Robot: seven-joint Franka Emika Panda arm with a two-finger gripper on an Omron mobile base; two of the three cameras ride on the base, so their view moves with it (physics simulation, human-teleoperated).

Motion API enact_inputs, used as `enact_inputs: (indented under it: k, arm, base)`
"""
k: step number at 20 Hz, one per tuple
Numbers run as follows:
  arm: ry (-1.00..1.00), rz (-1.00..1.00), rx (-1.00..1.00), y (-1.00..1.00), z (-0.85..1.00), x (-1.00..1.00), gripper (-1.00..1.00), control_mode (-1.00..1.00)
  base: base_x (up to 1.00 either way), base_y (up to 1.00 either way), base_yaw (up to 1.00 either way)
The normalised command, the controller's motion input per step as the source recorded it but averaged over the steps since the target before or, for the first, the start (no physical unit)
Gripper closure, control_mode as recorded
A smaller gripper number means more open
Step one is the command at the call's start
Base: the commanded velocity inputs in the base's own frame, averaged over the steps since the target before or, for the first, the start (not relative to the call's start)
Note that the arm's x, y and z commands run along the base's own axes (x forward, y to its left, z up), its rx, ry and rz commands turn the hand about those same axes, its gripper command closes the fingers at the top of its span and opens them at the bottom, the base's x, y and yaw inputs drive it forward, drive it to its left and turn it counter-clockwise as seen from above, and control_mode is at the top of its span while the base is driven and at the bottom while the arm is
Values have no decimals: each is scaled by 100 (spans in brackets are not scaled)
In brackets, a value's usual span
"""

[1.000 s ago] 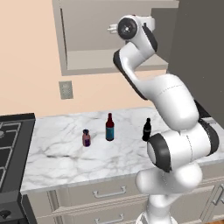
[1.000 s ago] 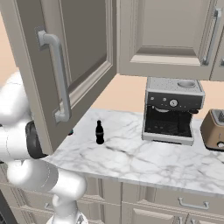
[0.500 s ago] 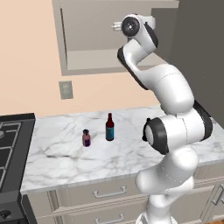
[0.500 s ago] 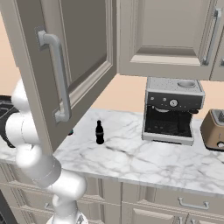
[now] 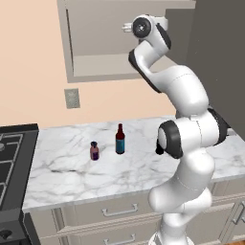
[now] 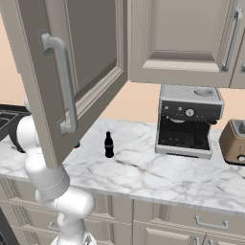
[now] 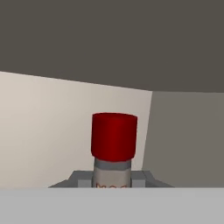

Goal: Sort all alcoholic drinks to one cabinet, and non-alcoholic drinks to the other.

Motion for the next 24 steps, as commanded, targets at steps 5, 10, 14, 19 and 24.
enact_inputs:
  k: [5,10,14,19,24]
  arm:
    - [0,0,0,0,-4,0,100,-100]
    - [0,0,0,-5,-3,0,-100,-100]
    - [0,0,0,-10,0,0,-100,-100]
    - [0,0,0,-6,0,0,-100,-100]
    - [1,0,2,0,0,-7,-100,-100]
  base:
    - [0,0,0]
    - [0,0,0]
    - [0,0,0]
    - [0,0,0]
    - [0,0,0]
